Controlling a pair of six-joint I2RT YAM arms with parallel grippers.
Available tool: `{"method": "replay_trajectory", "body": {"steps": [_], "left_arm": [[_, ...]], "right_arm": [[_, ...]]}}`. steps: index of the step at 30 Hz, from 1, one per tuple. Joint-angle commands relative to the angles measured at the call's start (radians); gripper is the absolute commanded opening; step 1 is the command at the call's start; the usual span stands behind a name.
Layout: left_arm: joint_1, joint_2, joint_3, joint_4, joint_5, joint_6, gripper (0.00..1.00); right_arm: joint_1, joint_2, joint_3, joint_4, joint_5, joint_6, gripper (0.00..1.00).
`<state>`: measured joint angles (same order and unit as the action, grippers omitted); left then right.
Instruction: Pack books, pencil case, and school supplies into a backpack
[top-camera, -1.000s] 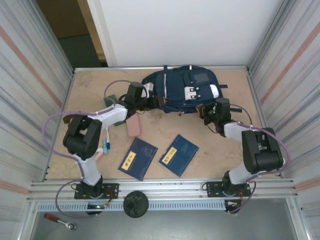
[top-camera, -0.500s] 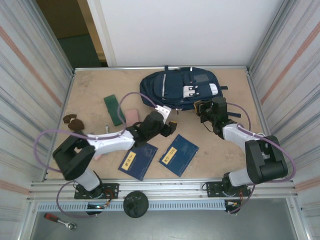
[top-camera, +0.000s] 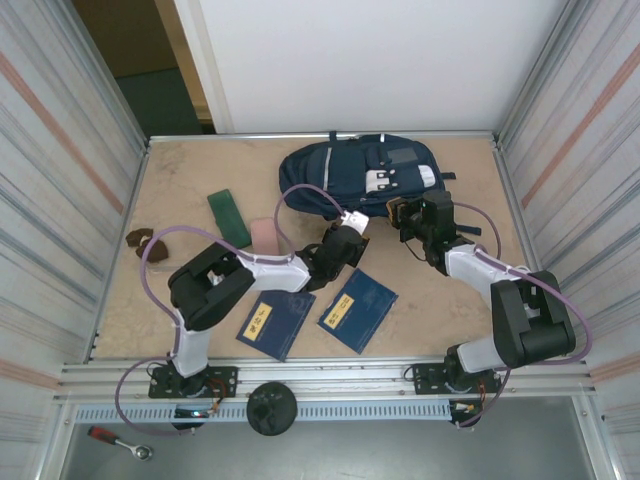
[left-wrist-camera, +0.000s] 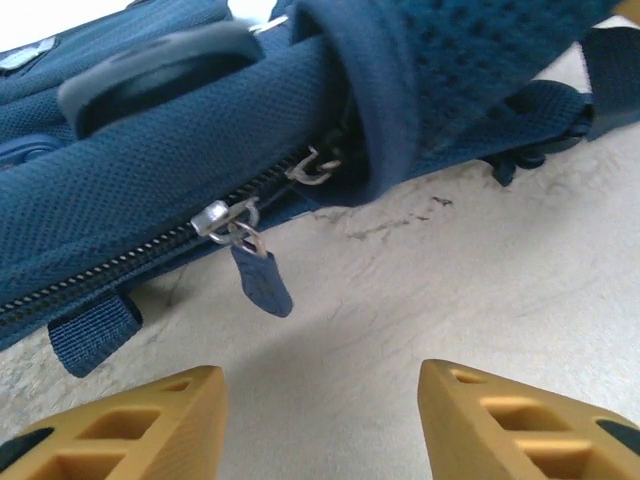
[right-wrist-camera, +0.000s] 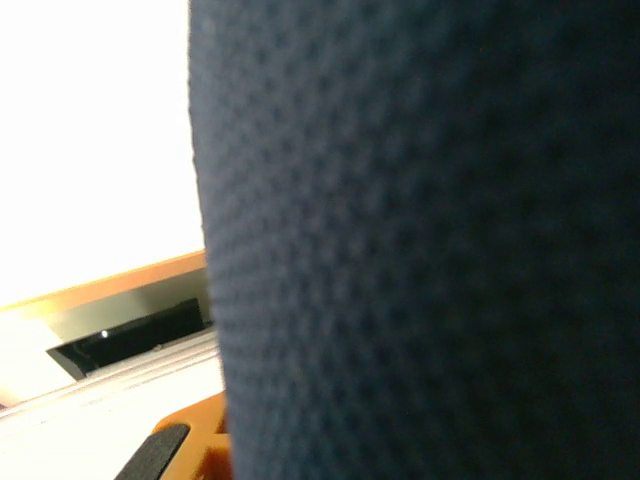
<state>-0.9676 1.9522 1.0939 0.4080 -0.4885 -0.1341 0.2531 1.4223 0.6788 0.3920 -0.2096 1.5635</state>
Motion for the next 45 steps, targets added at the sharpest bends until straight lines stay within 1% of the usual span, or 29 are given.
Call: {"method": "replay_trajectory", "body": {"steps": [1, 6, 11, 18, 19, 21, 26, 29, 32, 35, 36, 40, 43, 45], "left_arm": [[0.024, 0.02, 0.035, 0.056, -0.055, -0.015, 0.49], [0.043, 0.03, 0.064, 0.058, -0.031, -0.021, 0.41], [0.057, 0.031, 0.083, 0.059, -0.004, -0.016, 0.28], [0.064, 0.016, 0.053, 0.074, 0.023, -0.021, 0.02], [0.066, 0.004, 0.035, 0.082, 0.023, -0.024, 0.0], [0.07, -0.02, 0.001, 0.089, 0.027, -0.025, 0.0], [0.099, -0.108, -0.1, 0.073, 0.015, -0.042, 0.0], [0.122, -0.146, -0.138, 0.034, -0.02, -0.04, 0.0], [0.155, -0.182, -0.169, 0.0, -0.016, -0.043, 0.0], [0.193, -0.211, -0.193, -0.027, 0.02, -0.049, 0.0], [0.206, -0.222, -0.196, -0.045, 0.036, -0.054, 0.0], [0.228, -0.246, -0.197, -0.091, 0.144, -0.029, 0.0], [0.225, -0.239, -0.16, -0.158, 0.258, -0.03, 0.0], [0.211, -0.23, -0.14, -0.173, 0.298, -0.037, 0.0]], "right_arm": [[0.011, -0.009, 0.053, 0.066, -0.03, 0.015, 0.0], [0.011, -0.01, 0.048, 0.053, -0.034, 0.006, 0.0], [0.008, -0.003, 0.035, 0.049, -0.037, -0.003, 0.0], [-0.017, 0.002, 0.024, 0.033, -0.052, -0.028, 0.0], [-0.026, 0.001, 0.025, 0.024, -0.058, -0.04, 0.0], [-0.05, 0.007, 0.035, -0.003, -0.082, -0.072, 0.0], [-0.153, 0.021, 0.066, -0.107, -0.201, -0.195, 0.0], [-0.218, 0.024, 0.072, -0.158, -0.265, -0.267, 0.0], [-0.281, 0.033, 0.08, -0.207, -0.319, -0.335, 0.0], [-0.327, 0.046, 0.094, -0.231, -0.359, -0.382, 0.0], [-0.34, 0.056, 0.111, -0.251, -0.375, -0.42, 0.0], [-0.361, 0.109, 0.191, -0.334, -0.405, -0.536, 0.01], [-0.355, 0.166, 0.233, -0.349, -0.404, -0.571, 0.08], [-0.353, 0.209, 0.259, -0.335, -0.414, -0.569, 0.18]]}}
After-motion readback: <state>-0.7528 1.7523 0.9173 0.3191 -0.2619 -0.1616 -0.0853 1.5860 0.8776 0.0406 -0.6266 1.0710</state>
